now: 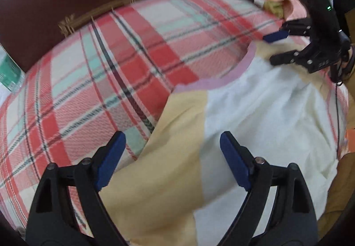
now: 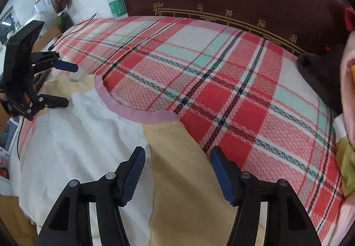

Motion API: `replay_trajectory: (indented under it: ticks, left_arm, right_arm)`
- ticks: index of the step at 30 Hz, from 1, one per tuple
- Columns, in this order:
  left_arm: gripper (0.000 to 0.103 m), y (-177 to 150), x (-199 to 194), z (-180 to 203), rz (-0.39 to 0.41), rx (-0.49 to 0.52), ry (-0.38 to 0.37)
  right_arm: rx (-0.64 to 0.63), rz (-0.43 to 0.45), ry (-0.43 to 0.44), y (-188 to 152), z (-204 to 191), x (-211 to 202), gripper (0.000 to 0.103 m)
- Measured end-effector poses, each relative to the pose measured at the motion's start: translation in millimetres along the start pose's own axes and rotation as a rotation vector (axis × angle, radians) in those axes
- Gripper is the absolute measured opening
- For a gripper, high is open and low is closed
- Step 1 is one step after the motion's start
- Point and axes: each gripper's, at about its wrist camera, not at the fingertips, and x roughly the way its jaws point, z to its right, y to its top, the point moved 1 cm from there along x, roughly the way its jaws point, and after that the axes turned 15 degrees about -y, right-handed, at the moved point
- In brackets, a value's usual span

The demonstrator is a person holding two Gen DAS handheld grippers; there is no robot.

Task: Fold clothes
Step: 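Grasp the T-shirt hem with the left gripper and pull it straight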

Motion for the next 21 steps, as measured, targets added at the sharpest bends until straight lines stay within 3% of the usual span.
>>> replay_trajectory:
  ticks: [2,3,4,5,6,7,9,14,18,19,20,21]
  left_arm:
    - [0.077,-4,7,-5,-0.013,-0.022,-0.021]
    - [0.068,-6,4,-6,0.007,-0.010,-0.022]
    - [0.056,-6,1,-5,0.015,-0.005,-0.028]
    - [0.032,-5,-2,-3,0.016,-0.007,-0.030]
    - [0.018,-4,-5,-1,0.018,-0.009,-0.033]
    - [0.015,-3,-8,2,0.020,-0.011,-0.036]
    - [0.011,7,-16,12,0.032,0.026,0.045]
    - [0.011,49,-44,17,0.121,0.053,0.160]
    - [0.012,78,-42,6,0.175,0.019,0.252]
    - [0.016,78,-36,1,0.178,-0.023,0.261]
    - [0.030,77,-30,-5,0.181,-0.065,0.269]
    - [0.047,76,-24,-11,0.185,-0.107,0.277]
  right_arm:
    - [-0.032,-0.012,-0.001,0,-5,6,0.064]
    - [-0.048,-0.005,0.005,1,-7,4,0.052]
    - [-0.064,0.001,0.012,1,-9,3,0.026]
    - [-0.080,0.008,0.019,2,-10,1,0.015]
    - [-0.098,0.016,0.018,2,-13,-2,0.009]
    - [-0.125,0.028,-0.017,5,-16,-6,0.006]
    - [-0.140,0.068,-0.073,13,-16,-18,0.005]
    - [-0.088,0.180,-0.215,48,8,-43,0.004]
    - [-0.031,0.169,-0.275,74,24,-24,0.007]
    - [-0.018,0.150,-0.298,76,25,-13,0.017]
    - [-0.007,0.128,-0.316,78,26,-2,0.022]
    - [-0.002,0.096,-0.319,76,25,9,0.040]
